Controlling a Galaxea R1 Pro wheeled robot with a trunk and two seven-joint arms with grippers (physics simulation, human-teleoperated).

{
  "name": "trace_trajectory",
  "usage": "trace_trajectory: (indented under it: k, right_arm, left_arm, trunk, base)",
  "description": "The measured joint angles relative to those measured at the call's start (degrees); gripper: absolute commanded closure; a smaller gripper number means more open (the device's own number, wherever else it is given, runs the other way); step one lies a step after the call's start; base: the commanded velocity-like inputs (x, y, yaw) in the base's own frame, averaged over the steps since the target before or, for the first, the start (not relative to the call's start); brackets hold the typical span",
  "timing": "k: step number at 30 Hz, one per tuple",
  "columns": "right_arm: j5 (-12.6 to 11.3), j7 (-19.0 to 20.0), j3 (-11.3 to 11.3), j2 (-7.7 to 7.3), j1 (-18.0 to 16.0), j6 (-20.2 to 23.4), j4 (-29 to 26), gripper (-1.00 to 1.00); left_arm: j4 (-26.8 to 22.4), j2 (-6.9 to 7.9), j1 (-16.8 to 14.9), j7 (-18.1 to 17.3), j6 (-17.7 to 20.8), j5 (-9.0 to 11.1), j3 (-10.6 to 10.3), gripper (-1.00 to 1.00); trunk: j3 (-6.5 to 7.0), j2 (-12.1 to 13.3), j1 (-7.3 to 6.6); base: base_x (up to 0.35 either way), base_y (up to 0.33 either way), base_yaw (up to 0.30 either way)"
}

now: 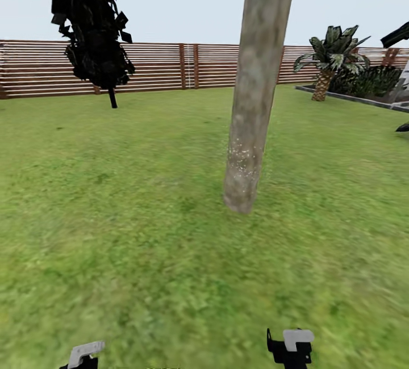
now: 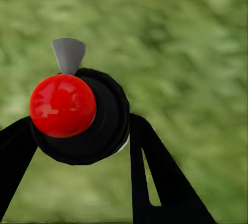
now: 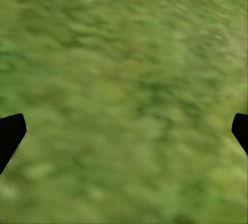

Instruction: In the garden, pick up the pesticide atomizer on the floor and spray pesticide onto both trees until each tree trunk is fully covered.

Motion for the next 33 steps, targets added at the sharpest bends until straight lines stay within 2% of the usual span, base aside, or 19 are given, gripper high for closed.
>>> trace_trajectory:
  k: [16, 20, 27, 33]
  right_arm:
    - [0.0, 0.0, 0.0, 0.05, 0.0, 0.0, 0.0, -1.00]
    - [0.0, 0.0, 0.0, 0.06, 0.0, 0.0, 0.0, -1.00]
    - [0.0, 0.0, 0.0, 0.02, 0.0, 0.0, 0.0, -1.00]
    - [0.1, -0.1, 0.0, 0.04, 0.0, 0.0, 0.0, -1.00]
  left_arm:
    - [0.0, -0.17, 0.0, 0.0, 0.0, 0.0, -0.1, 1.00]
    - [0.0, -0.18, 0.0, 0.0, 0.0, 0.2, 0.0, 1.00]
    - [0.0, -0.09, 0.0, 0.1, 0.0, 0.3, 0.0, 1.00]
    - [-0.1, 0.12, 0.0, 0.1, 0.0, 0.3, 0.1, 1.00]
  trunk:
    - [0.00, 0.0, 0.00]
    - [0.00, 0.0, 0.03]
    - [0.00, 0.0, 0.03]
    - [0.00, 0.0, 0.00]
  base:
    - [-0.003, 0.000, 0.282]
    - [-0.274, -0.018, 0.282]
    - [-0.278, -0.195, 0.282]
    - [-0.017, -0.285, 0.282]
